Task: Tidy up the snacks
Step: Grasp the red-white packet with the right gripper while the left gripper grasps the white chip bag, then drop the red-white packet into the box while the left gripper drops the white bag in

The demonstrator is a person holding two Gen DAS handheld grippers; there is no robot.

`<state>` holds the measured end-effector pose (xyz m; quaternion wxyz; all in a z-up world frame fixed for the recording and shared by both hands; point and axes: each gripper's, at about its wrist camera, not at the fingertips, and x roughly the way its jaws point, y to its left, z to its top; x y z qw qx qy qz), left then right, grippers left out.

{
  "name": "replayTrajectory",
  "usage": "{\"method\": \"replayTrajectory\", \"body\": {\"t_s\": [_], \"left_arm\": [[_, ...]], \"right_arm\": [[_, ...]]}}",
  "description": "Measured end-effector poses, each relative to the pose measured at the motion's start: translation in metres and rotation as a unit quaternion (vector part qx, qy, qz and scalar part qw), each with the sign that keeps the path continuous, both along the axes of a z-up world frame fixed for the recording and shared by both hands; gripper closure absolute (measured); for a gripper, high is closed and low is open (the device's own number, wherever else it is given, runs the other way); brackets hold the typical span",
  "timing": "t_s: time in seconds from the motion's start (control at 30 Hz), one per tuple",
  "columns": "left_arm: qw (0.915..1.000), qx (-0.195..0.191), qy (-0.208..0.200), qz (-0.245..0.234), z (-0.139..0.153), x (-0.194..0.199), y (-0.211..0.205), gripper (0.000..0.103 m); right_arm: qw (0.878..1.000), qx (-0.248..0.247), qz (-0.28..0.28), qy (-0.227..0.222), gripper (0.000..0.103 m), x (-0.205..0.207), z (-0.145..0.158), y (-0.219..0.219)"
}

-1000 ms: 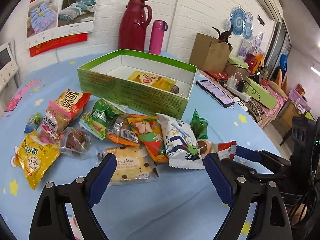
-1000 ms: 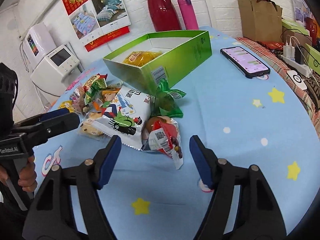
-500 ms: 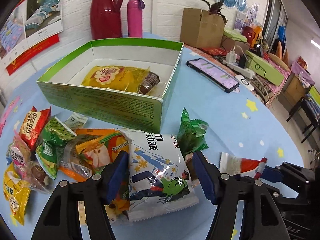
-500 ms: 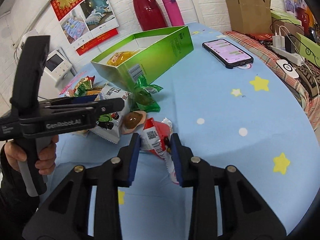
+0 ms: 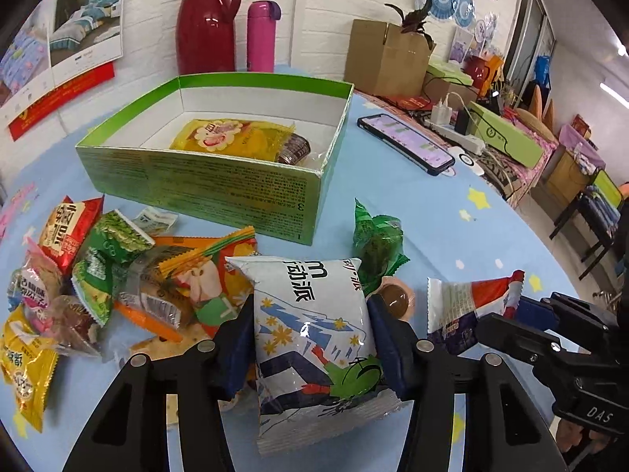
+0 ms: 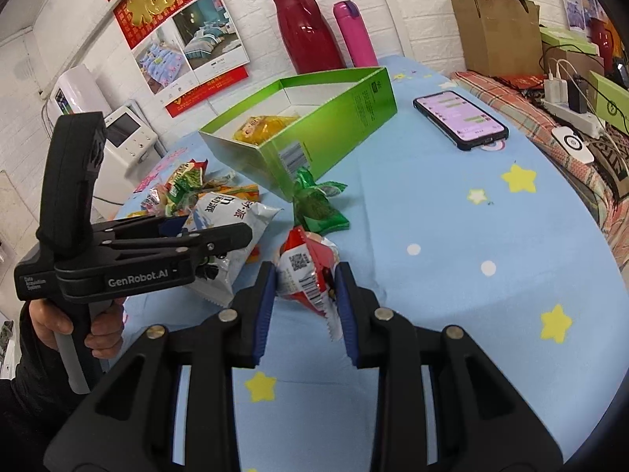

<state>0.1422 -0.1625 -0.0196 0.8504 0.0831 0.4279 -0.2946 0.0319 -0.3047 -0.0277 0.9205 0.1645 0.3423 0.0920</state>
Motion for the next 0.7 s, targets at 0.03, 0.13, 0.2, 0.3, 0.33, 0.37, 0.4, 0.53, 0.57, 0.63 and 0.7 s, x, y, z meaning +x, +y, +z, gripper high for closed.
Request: {"method": "replayTrajectory", "body": {"t_s": [0.03,0.13,0.2,0.3,0.33,0.37,0.4,0.53,0.57,0.63,0.7], "left_arm": [[1.0,-0.007,-0.003,0.001,0.007,-0.002,0.006,0.048],[0.9995,-0.025,-0.02,0.008,0.029,-0.004,0.017,0.048],[0.9987,-0.031,-0.037,0.016,0.044,-0.002,0.024,0.048],[0.9967,-0.039,-0.064,0.033,0.067,0.01,0.03,0.048],[0.9957,-0.04,-0.073,0.041,0.073,0.016,0.03,0.048],[0.9948,-0.041,-0.081,0.047,0.078,0.023,0.028,0.048],[0.9938,-0.042,-0.088,0.055,0.083,0.032,0.027,0.048],[0.9907,-0.053,-0.097,0.08,0.091,0.071,0.021,0.048],[0.9899,-0.055,-0.099,0.085,0.091,0.08,0.02,0.048],[0.9888,-0.057,-0.101,0.094,0.09,0.098,0.016,0.048],[0.9883,-0.054,-0.103,0.099,0.087,0.114,0.014,0.048]], "right_arm": [[1.0,0.0,0.004,-0.008,0.07,-0.001,0.006,0.001],[1.0,-0.006,0.01,-0.027,0.07,0.003,0.024,0.006],[0.999,-0.013,0.012,-0.042,0.07,0.009,0.036,0.009],[0.998,-0.024,0.014,-0.065,0.07,0.024,0.055,0.012],[0.997,-0.027,0.012,-0.071,0.07,0.03,0.06,0.012],[0.997,-0.029,0.011,-0.077,0.07,0.037,0.064,0.012],[0.996,-0.03,0.01,-0.081,0.07,0.044,0.067,0.011],[0.996,-0.028,0.006,-0.086,0.07,0.081,0.075,0.007],[0.996,-0.029,0.004,-0.085,0.07,0.09,0.075,0.006],[0.996,-0.03,0.0,-0.081,0.07,0.107,0.074,0.003],[0.997,-0.026,-0.003,-0.075,0.07,0.123,0.07,-0.002]]}}
